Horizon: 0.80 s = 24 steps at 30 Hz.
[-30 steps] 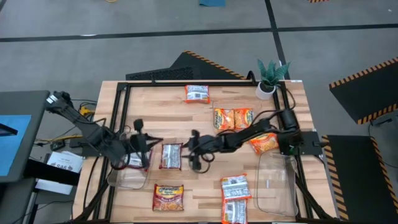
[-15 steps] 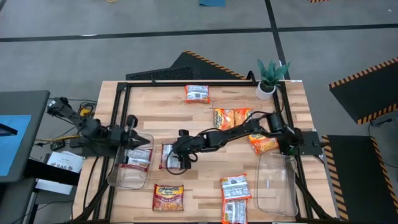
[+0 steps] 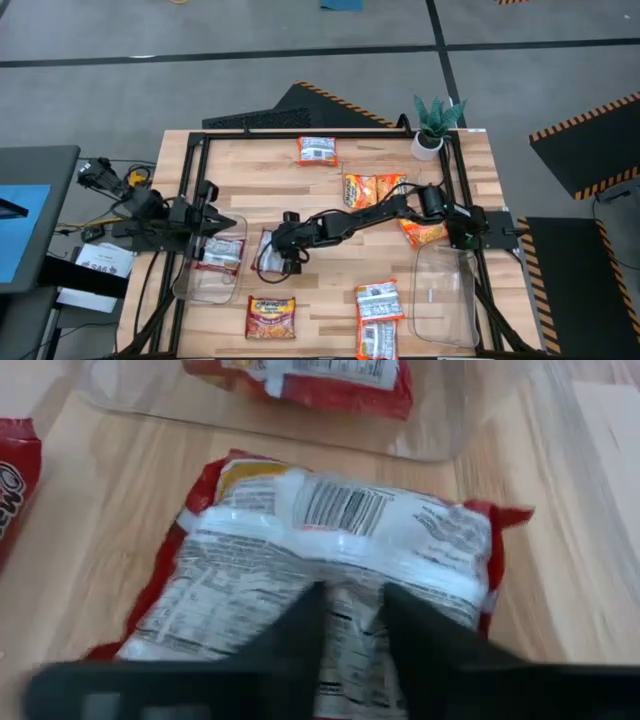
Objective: Sort Maruchan noodles
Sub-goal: Put the red noodle pack into the bottom left transparent bin
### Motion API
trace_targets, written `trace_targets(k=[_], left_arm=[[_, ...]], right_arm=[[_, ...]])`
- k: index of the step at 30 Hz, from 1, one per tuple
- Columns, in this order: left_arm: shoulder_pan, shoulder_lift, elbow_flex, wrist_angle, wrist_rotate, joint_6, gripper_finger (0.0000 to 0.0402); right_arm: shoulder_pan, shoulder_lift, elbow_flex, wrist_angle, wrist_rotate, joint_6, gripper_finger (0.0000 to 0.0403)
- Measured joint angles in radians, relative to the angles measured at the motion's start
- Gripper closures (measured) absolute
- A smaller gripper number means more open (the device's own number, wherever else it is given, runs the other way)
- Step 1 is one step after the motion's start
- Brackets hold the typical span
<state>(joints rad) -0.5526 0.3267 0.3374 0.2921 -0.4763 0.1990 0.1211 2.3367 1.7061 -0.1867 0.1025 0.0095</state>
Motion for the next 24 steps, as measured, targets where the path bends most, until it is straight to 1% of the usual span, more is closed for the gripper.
trace_targets(k=[1, 2, 3, 7, 10, 14, 19, 22, 24], left_arm=[[0.0, 0.0, 0.0, 0.01, 0.0, 0.004, 0.0402], [0.0, 0.0, 0.0, 0.023, 0.0, 0.011, 0.0402], [0.0, 0.0, 0.0, 0.036, 0.0, 0.024, 0.0402], [0.0, 0.0, 0.0, 0.066, 0.012, 0.043, 0.0402], [0.0, 0.0, 0.0, 0.066, 0.053, 0.051, 0.0402], [0.0, 0.0, 0.0, 0.082, 0.056, 0.051, 0.0402], [0.0, 0.0, 0.0, 0.094, 0.058, 0.051, 0.0402], [0.0, 0.0, 0.0, 0.1, 0.068, 0.051, 0.0402], [0.0, 0.0, 0.0, 0.105, 0.078, 0.051, 0.0402]], right_arm=[[0.001, 0.0, 0.0, -0.015, 0.015, 0.001, 0.0338], [0.0, -0.001, 0.0, -0.028, 0.022, 0.0, 0.0368], [-0.001, -0.003, -0.002, -0.039, 0.023, 0.003, 0.0382], [-0.005, -0.01, -0.002, -0.058, 0.023, 0.02, 0.0395], [0.007, -0.037, -0.009, -0.059, 0.017, 0.027, 0.0396], [0.025, -0.07, -0.015, -0.043, 0.005, 0.012, 0.0396], [0.038, -0.12, -0.013, 0.119, -0.056, -0.015, 0.0396], [0.037, -0.125, -0.01, 0.243, -0.126, -0.018, 0.0396], [0.036, -0.123, -0.011, 0.329, -0.191, -0.027, 0.0396]])
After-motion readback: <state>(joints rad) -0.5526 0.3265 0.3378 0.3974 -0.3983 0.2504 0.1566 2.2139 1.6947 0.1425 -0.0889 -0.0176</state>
